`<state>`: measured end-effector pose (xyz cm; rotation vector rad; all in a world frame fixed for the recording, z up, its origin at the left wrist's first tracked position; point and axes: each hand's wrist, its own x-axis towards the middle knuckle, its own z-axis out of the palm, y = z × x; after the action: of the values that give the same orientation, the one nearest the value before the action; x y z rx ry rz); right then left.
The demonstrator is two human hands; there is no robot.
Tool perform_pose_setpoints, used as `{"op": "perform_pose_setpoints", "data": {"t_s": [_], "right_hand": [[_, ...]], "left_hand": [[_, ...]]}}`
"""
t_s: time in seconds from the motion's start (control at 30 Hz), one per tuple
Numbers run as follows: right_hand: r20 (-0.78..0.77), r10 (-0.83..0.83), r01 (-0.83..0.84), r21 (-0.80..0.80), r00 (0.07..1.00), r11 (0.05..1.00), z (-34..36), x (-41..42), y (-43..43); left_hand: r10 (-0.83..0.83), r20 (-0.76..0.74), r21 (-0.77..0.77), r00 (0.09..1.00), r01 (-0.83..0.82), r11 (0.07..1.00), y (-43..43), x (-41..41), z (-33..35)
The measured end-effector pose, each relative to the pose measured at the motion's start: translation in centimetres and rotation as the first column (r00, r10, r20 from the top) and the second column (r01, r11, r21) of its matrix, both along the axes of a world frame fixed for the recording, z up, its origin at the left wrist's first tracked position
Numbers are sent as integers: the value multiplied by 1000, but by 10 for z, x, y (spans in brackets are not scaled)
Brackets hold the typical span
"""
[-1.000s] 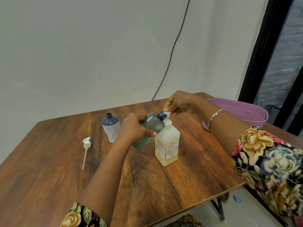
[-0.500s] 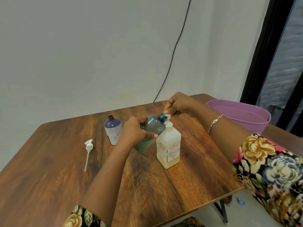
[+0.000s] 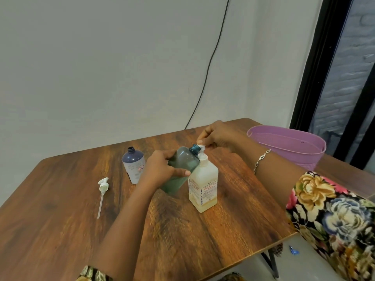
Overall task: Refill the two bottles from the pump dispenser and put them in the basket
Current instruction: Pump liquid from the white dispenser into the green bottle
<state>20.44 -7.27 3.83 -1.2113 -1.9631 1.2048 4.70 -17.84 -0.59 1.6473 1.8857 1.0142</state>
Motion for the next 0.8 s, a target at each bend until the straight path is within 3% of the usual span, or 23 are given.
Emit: {"op": "perform_pose_setpoints", "data": {"t_s": [0.33, 0.6, 0.8], "right_hand": [[116, -23, 28, -46, 993, 999, -5, -8, 3], [86, -2, 2, -2, 996, 1000, 12, -7, -3], [148, -8, 7, 4, 989, 1000, -1, -10, -1]], "left_hand": [[-10, -38, -64, 999, 7, 998, 2, -3, -6], [20, -81, -2, 997, -20, 1000, 2, -6, 3], [25, -87, -50, 996, -30, 998, 4, -5, -6]]}}
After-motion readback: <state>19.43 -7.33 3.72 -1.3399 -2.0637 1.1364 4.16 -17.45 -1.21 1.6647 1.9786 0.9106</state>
